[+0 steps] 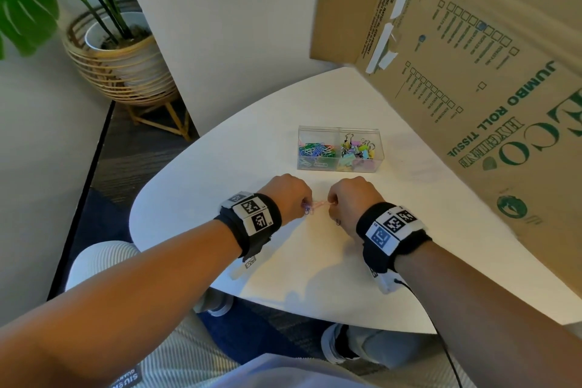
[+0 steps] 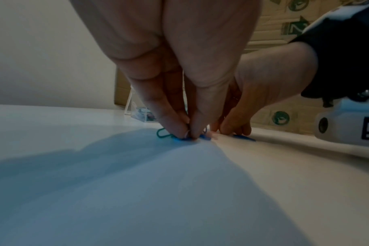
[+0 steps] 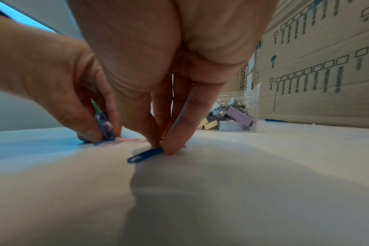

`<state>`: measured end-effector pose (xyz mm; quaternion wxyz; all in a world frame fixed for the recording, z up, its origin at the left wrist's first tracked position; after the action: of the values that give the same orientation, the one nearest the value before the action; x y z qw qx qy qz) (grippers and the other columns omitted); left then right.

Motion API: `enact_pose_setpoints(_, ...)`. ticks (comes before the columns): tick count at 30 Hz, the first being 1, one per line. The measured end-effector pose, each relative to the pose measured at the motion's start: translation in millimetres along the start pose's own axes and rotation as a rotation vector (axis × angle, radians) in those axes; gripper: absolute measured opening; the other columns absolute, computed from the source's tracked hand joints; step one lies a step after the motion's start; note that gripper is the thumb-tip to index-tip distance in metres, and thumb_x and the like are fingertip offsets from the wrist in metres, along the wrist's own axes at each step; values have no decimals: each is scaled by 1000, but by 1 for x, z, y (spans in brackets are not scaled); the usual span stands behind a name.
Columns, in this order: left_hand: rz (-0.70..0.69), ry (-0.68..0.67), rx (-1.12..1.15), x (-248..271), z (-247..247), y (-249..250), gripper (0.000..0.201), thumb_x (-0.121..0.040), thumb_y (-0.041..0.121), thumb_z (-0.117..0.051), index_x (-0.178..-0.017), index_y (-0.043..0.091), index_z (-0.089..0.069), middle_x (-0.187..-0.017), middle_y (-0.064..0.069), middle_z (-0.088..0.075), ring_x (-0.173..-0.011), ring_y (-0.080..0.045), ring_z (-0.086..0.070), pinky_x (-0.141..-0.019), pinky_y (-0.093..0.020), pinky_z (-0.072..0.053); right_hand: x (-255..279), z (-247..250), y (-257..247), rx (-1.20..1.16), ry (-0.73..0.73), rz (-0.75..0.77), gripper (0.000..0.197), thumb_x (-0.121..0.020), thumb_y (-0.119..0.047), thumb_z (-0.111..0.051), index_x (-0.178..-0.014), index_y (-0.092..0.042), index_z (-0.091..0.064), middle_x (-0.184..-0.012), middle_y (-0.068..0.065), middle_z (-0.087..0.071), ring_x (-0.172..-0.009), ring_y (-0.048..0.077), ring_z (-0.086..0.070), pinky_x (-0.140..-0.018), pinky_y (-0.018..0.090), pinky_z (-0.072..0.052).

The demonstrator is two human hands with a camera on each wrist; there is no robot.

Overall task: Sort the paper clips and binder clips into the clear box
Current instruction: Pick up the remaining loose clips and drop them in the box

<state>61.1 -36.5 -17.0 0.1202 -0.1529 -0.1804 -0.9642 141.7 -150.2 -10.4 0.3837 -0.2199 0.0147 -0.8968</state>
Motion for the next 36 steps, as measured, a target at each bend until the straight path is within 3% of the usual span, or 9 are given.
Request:
enact_pose_setpoints(5, 80, 94, 157, 1, 8, -12, 23, -87, 20, -61, -106, 24, -72, -105, 5, -70, -93, -12, -60, -80, -20, -46, -7, 20, 9, -110, 71, -2, 11, -88, -17, -60, -83, -15, -70, -93, 4, -67, -79, 18, -55, -71, 24, -43)
enact_pose_setpoints(9, 148, 266, 405, 1, 26, -23, 19, -83, 16, -66, -97, 23, -75, -97, 3, -72, -82, -9, -60, -80, -16, -45, -19, 62, 4, -428, 350, 20, 14, -86, -11, -61, -86, -15, -75, -87, 1, -71, -79, 18, -65, -84, 29, -54)
enact_pose_setpoints(13, 160, 385, 508, -2, 51, -24, 18, -84, 17, -66, -100, 23, -73, -88, 6, -70, -78, -7, -61, -77, -16, -46, -36, 84, -5, -591, 481, 12, 13, -85, -11, -64, -86, -20, -74, -83, 0, -72, -77, 18, -67, -82, 29, -56)
enact_pose_setpoints(18, 160, 493, 558, -22, 78, -21, 15, -86, 15, -64, -94, 28, -68, -83, 10, -66, -69, 0, -59, -58, -9, -42, -44, 70, 0, -436, 341, -14, 18, -89, -16, -62, -104, -21, -72, -107, 0, -71, -90, 16, -63, -79, 21, -47)
enact_pose_setpoints(22, 138, 526, 513, -44, 90, -10, 16, -86, 16, -63, -96, 28, -67, -86, 8, -65, -74, -8, -59, -70, -17, -45, -26, 59, 9, -517, 419, -4, 19, -90, -15, -57, -97, -23, -73, -101, 0, -73, -89, 18, -64, -79, 22, -48)
enact_pose_setpoints(29, 63, 340, 324, -58, 85, 4, 39, -84, 24, -70, -121, 27, -59, -110, 4, -63, -97, -14, -58, -87, -24, -45, -4, 28, 28, -378, 247, 4, 20, -89, -17, -58, -102, -24, -72, -110, -1, -70, -96, 17, -62, -88, 21, -43)
enact_pose_setpoints(30, 40, 342, 268, -51, 86, 6, 37, -85, 25, -68, -121, 27, -58, -107, 4, -62, -95, -14, -57, -84, -25, -45, 0, 23, 29, -351, 188, 0, 23, -88, -23, -64, -110, -25, -69, -114, -2, -67, -96, 16, -60, -89, 23, -44)
enact_pose_setpoints(33, 38, 288, 171, -23, 74, 9, 22, -89, 30, -61, -110, 28, -57, -91, 4, -59, -79, -16, -56, -68, -25, -42, 10, 3, 30, -222, -53, 25, 66, -78, -40, -75, -137, -26, -49, -133, 3, -53, -115, 20, -53, -99, 31, -40)
enact_pose_setpoints(36, 97, 78, 27, -1, 35, 3, 31, -88, 47, -59, -111, 28, -54, -94, 3, -58, -78, -15, -55, -68, -26, -41, 8, -9, 27, 48, -117, 76, 55, -83, -35, -70, -132, -20, -52, -124, 10, -51, -116, 29, -51, -88, 30, -40)
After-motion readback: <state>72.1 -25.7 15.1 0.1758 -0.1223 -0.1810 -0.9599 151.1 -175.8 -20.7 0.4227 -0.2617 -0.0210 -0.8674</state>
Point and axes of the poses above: each hand's wrist, its own x-axis away from the middle knuckle, its own z-axis out of the back of the hand, y = z × x, the point moved 3 cm from there along -x, towards the middle knuckle
